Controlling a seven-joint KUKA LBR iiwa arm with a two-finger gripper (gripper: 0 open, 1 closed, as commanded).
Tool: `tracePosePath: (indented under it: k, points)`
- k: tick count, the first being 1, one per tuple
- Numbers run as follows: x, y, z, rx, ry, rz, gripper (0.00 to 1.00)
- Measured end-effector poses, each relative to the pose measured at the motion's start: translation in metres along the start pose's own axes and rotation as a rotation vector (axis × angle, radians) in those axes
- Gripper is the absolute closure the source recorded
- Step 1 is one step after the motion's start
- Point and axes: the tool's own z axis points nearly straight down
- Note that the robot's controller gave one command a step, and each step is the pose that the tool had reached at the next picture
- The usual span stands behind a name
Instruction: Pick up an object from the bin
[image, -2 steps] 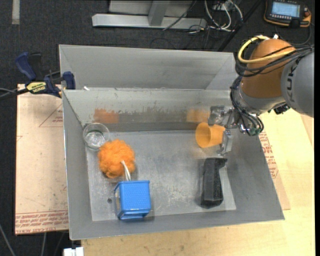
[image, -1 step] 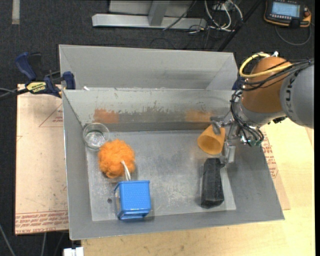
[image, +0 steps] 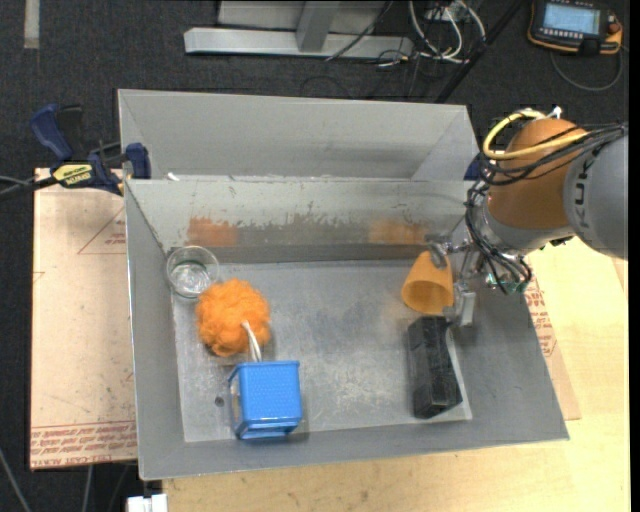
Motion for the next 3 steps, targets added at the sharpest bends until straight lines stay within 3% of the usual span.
tracePosePath:
  k: [1,2,3]
  points:
    - [0.008,-0.003,-0.004,0.003,-0.028,-0.144,1.00]
    - [0.008,-0.003,-0.004,0.003,-0.028,-0.145,1.00]
    - [0.002,0.009,-0.010,-0.005,-0.002,-0.149,1.00]
